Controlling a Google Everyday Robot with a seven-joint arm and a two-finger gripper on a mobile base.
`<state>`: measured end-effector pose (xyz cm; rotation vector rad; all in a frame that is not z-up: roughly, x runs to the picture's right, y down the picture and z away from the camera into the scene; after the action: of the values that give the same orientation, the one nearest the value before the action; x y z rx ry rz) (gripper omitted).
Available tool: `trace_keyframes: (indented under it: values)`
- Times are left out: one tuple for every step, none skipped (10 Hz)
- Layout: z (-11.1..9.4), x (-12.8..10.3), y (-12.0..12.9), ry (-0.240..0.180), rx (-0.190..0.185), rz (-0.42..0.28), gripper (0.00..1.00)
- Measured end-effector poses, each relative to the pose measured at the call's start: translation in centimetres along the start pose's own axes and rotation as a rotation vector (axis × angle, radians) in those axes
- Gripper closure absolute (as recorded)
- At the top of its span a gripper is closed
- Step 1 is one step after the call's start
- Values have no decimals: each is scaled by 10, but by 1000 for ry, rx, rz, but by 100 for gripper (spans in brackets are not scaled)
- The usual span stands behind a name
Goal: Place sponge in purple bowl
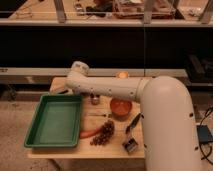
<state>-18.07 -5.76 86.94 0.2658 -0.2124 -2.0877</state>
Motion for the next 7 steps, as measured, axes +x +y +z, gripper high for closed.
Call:
trace_keyframes:
  values:
    - [1,1,8,9,15,27,100]
    - [0,0,14,15,26,55,100]
    - [-1,-2,22,18,32,76,100]
    - [1,-2,23,18,43,87,100]
    - [3,-3,26,16,46,96,100]
    - [5,-6,32,12,45,108,100]
    - [6,-7,38,13,48,122,100]
